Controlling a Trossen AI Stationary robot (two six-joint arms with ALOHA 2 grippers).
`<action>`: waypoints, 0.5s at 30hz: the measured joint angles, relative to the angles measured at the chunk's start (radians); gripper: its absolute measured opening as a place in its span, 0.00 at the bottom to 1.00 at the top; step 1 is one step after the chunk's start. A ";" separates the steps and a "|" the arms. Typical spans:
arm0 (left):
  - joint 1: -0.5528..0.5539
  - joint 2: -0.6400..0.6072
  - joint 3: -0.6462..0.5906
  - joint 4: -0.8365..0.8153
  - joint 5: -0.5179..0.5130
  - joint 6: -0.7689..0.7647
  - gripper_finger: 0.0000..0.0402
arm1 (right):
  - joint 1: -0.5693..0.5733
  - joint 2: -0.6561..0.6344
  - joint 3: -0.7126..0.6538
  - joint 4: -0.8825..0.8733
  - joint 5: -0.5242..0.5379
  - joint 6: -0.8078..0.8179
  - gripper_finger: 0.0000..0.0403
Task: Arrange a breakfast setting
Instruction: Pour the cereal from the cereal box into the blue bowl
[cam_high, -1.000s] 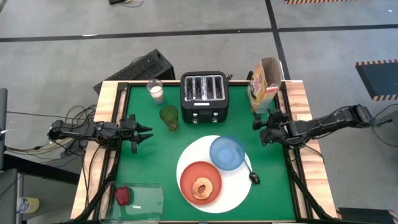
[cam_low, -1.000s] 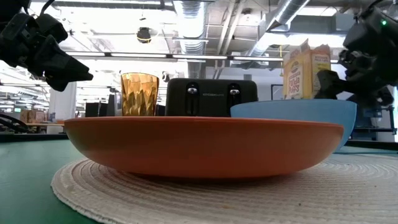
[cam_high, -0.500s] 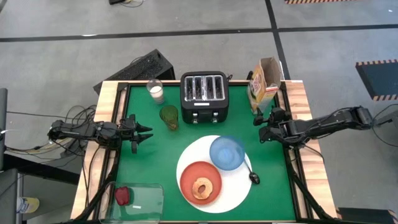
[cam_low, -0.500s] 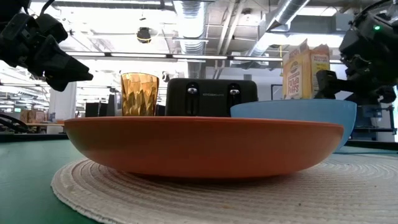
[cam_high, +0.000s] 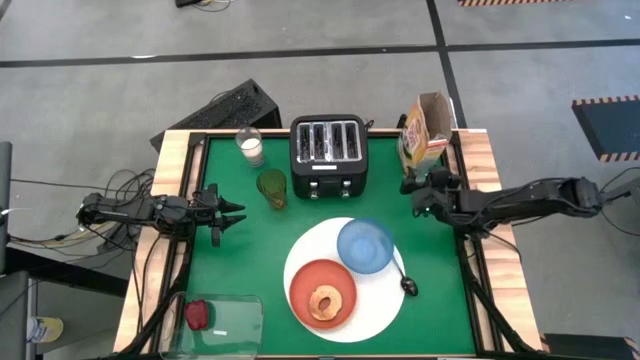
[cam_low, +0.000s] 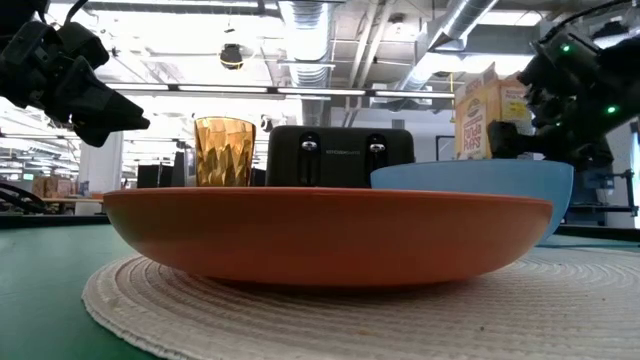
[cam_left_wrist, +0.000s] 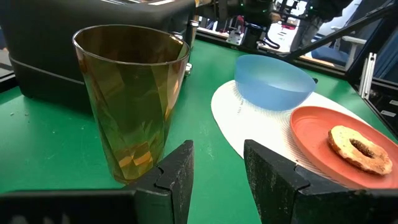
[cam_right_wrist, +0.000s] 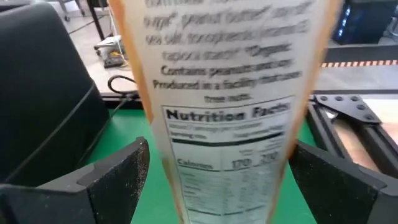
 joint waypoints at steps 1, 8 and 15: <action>0.000 0.000 0.000 0.000 0.000 0.000 0.32 | -0.014 0.006 -0.015 0.059 -0.016 -0.043 0.99; 0.000 0.000 0.000 0.000 0.000 0.000 0.32 | -0.130 0.047 -0.083 0.398 -0.099 -0.334 0.99; 0.000 0.000 0.000 0.000 0.000 0.000 0.32 | -0.248 0.050 -0.099 0.482 -0.205 -0.419 0.99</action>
